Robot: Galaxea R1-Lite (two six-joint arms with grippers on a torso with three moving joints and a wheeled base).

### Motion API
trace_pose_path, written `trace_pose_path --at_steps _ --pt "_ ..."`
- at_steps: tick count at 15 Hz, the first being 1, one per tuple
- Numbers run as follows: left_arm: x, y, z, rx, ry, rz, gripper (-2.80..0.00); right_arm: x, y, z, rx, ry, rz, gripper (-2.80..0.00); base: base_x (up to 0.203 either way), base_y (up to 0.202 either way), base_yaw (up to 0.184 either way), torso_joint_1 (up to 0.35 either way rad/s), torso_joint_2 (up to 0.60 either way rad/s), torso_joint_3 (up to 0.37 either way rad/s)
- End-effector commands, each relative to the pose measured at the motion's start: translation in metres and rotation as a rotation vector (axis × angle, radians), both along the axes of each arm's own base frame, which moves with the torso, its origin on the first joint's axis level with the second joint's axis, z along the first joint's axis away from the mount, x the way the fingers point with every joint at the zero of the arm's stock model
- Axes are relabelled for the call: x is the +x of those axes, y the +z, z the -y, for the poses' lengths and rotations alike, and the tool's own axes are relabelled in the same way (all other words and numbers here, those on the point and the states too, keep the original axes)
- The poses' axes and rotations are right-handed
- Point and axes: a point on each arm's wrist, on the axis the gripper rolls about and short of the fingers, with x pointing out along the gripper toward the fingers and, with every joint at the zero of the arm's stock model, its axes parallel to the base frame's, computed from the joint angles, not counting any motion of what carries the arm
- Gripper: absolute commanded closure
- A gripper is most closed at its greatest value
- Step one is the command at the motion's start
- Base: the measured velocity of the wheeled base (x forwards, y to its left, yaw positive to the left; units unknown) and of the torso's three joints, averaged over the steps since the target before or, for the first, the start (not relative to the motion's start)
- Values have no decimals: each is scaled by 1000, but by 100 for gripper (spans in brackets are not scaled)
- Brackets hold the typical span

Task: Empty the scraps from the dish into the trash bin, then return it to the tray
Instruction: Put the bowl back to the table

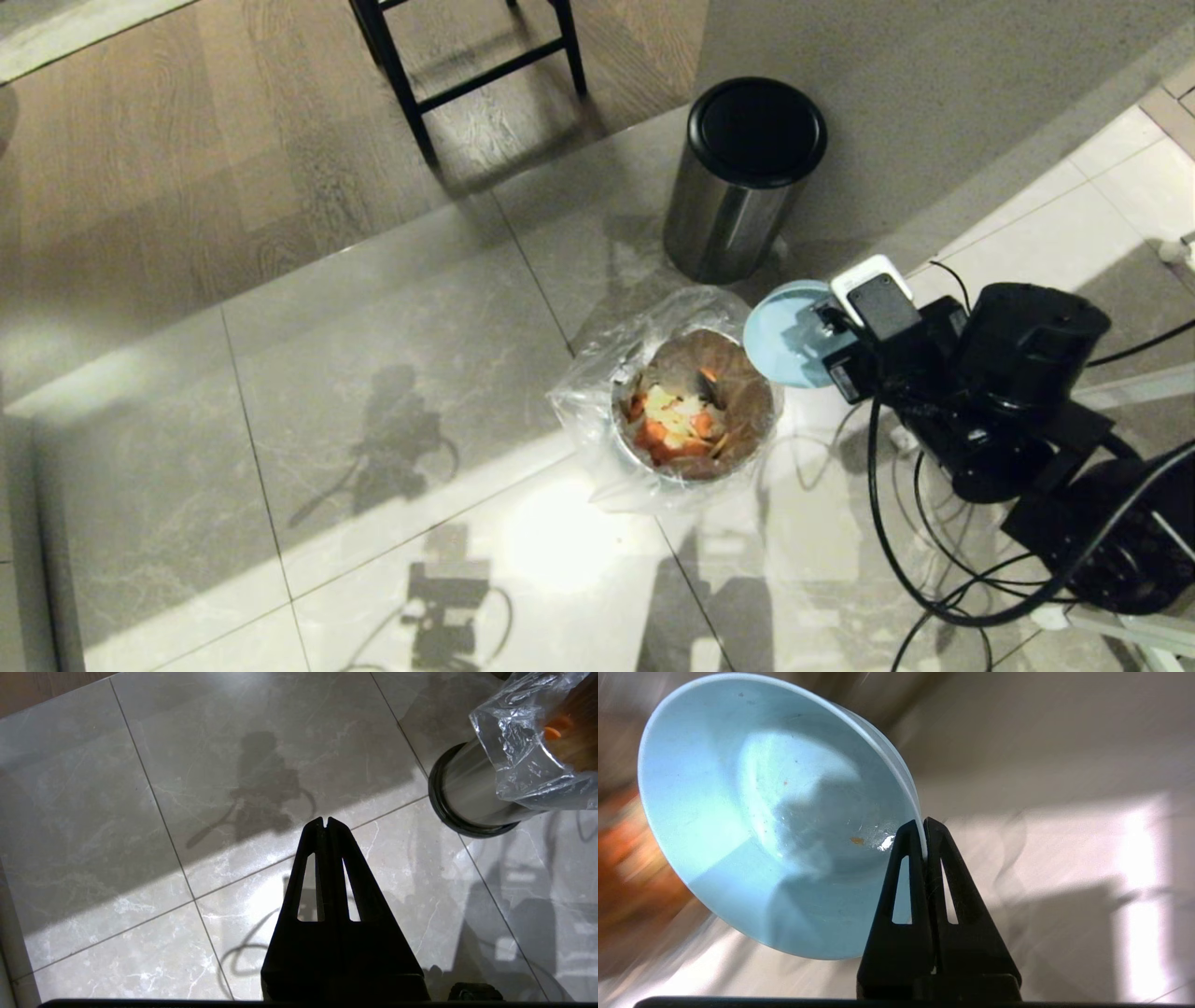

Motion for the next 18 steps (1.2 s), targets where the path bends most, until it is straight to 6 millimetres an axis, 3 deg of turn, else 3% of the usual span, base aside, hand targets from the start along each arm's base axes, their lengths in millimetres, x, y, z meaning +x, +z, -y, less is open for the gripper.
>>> trace_pose_path --at_steps 1,7,15,18 --pt "0 0 0 0 0 0 0 -8 -12 7 67 -9 -122 0 0 0 0 0 0 0" --pt "0 0 0 0 0 0 0 -43 -44 34 241 -23 -322 0 0 0 0 0 0 0" --pt "0 0 0 0 0 0 0 -113 -74 86 346 54 -482 0 0 0 0 0 0 0" --pt "0 0 0 0 0 0 0 -138 -83 108 381 10 -507 0 0 0 0 0 0 0"
